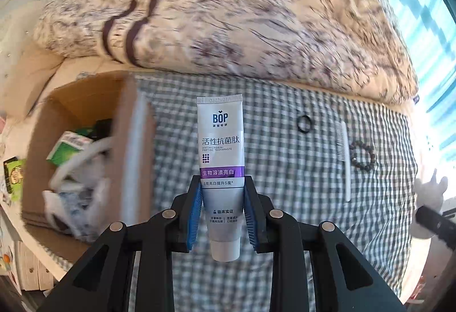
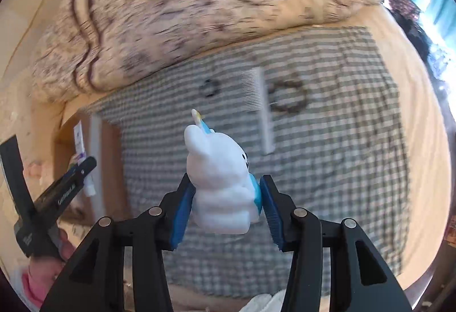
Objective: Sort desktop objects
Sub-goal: 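Carry the toothpaste tube and bunny figure over the box, then open both tools to drop the toothpaste tube and bunny into the box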
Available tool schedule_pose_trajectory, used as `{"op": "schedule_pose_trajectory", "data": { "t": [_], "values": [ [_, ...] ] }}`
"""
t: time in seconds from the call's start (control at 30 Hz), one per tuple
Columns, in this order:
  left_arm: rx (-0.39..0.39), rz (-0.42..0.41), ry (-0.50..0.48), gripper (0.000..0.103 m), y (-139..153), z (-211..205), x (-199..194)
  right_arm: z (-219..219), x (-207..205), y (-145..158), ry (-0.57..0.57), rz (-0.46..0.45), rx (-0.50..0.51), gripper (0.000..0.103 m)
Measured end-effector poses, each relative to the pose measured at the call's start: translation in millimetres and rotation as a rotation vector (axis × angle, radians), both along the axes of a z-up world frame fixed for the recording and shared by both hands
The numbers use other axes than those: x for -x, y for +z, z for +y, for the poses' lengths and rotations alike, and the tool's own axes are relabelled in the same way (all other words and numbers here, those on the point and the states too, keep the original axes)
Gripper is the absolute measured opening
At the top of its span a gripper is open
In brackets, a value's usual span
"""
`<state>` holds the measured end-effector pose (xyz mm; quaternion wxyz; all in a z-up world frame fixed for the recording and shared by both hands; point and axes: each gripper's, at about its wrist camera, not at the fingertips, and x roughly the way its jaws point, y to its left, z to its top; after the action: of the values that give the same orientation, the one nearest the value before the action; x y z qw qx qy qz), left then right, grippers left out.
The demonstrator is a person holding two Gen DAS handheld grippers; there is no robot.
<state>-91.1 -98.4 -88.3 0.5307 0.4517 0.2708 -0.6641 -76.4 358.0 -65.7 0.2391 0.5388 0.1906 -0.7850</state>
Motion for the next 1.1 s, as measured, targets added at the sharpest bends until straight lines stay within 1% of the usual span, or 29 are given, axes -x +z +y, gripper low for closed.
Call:
{"op": "schedule_pose_trajectory", "data": {
  "t": [0.1,0.23,0.3,0.4,0.47,0.57,0.67,0.73,0.77,0.8,0.83,0.87,0.9,0.93,1.0,1.1],
  "values": [
    [0.026,-0.005,-0.004,0.028,23.4,-15.1,-47.1,-40.5,-43.6,-5.6,0.052,0.003,0.019,0.047],
    [0.059,-0.001,0.026,0.028,51.8,-46.5,-115.6,-105.2,-96.5,-20.4,0.121,-0.015,0.067,0.047],
    [0.068,-0.036,0.018,0.028,55.8,-62.9,-143.8,-139.1,-122.2,-32.0,0.156,-0.026,0.084,0.047],
    [0.053,-0.058,0.013,0.028,51.0,-86.7,-182.5,-176.8,-155.7,-51.5,0.195,-0.043,0.111,0.047],
    [0.037,-0.065,0.002,0.028,44.4,-97.6,-200.6,-197.7,-173.2,-69.1,0.209,-0.063,0.116,0.047],
    [0.011,-0.066,-0.039,0.028,33.0,-109.0,-216.2,-219.1,-189.9,-94.3,0.207,-0.092,0.106,0.047],
    [-0.017,-0.051,-0.074,0.028,21.5,-116.8,-223.5,-233.8,-195.9,-115.1,0.197,-0.104,0.080,0.047],
    [-0.034,-0.036,-0.100,0.028,14.6,-120.6,-223.6,-239.9,-195.3,-123.6,0.189,-0.097,0.061,0.047],
    [-0.047,-0.017,-0.114,0.033,11.8,-122.0,-223.3,-242.7,-194.9,-126.7,0.185,-0.092,0.054,0.047],
    [-0.070,0.011,-0.134,0.040,9.1,-123.7,-223.0,-245.3,-194.4,-129.3,0.182,-0.083,0.044,0.054],
    [-0.098,0.021,-0.151,0.078,6.1,-125.0,-221.1,-247.8,-193.9,-131.4,0.176,-0.064,0.021,0.062],
    [-0.108,-0.013,-0.159,0.100,3.2,-127.1,-218.1,-249.9,-192.9,-133.3,0.162,-0.028,-0.021,0.067],
    [-0.081,-0.062,-0.160,0.101,3.1,-127.2,-215.1,-251.9,-191.2,-135.1,0.151,-0.005,-0.047,0.070],
    [-0.055,-0.084,-0.169,0.101,4.3,-126.3,-213.0,-252.6,-188.5,-136.3,0.147,-0.019,-0.038,0.070],
    [-0.051,-0.081,-0.182,0.101,5.6,-128.1,-211.2,-251.2,-182.5,-136.8,0.128,-0.044,-0.021,0.070],
    [-0.060,-0.056,-0.165,0.101,5.8,-133.3,-212.9,-251.0,-180.2,-133.2,0.122,-0.041,-0.014,0.070]
  ]
}}
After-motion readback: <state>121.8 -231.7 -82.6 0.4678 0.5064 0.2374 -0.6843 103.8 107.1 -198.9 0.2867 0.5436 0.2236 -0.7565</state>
